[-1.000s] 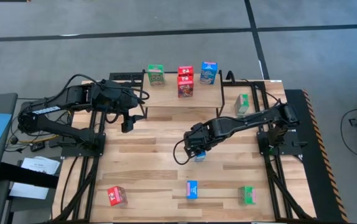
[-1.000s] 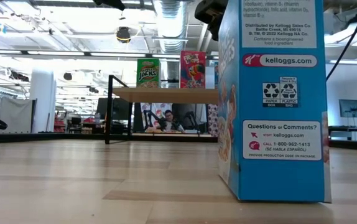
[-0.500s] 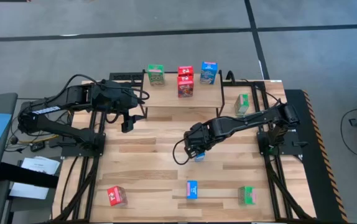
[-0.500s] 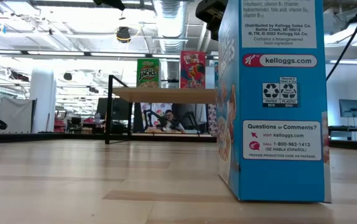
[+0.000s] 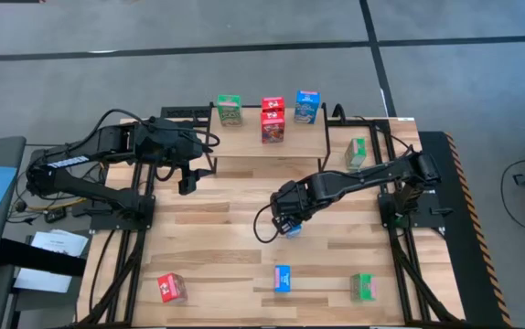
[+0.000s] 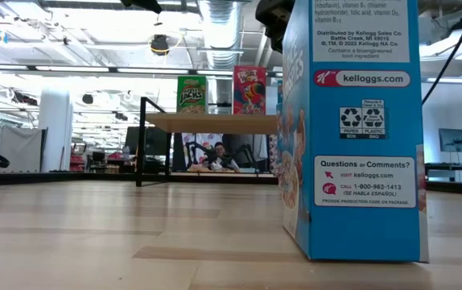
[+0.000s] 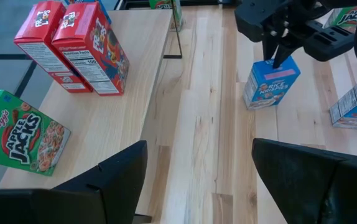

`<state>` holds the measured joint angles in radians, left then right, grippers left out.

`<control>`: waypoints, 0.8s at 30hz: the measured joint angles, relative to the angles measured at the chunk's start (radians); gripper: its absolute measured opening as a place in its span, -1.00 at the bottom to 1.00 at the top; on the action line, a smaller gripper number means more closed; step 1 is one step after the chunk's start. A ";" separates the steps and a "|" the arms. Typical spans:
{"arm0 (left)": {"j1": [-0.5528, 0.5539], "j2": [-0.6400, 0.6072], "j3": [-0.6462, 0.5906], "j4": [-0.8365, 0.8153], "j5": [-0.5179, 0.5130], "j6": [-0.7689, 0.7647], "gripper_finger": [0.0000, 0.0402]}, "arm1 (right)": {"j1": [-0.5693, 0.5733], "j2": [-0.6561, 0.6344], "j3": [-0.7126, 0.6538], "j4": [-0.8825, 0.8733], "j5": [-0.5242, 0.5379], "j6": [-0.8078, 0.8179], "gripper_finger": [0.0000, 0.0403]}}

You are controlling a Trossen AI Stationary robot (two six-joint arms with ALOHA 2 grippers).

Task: Stack cereal on shelf
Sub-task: Put the top blue cereal box on the shelf aligned with the other blue cereal box

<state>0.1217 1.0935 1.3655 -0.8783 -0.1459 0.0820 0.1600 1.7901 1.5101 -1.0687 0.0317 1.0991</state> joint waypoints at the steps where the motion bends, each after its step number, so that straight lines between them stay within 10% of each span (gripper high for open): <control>1: 0.000 0.000 0.000 -0.001 0.000 0.000 0.39 | 0.000 0.000 0.000 0.000 -0.003 -0.002 -0.44; 24: 0.000 0.000 0.000 -0.005 0.000 0.002 0.39 | -0.025 0.000 0.000 0.007 -0.040 -0.002 -0.44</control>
<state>0.1217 1.0934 1.3655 -0.8837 -0.1459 0.0841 0.1352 1.7901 1.5101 -1.0615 -0.0079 1.0975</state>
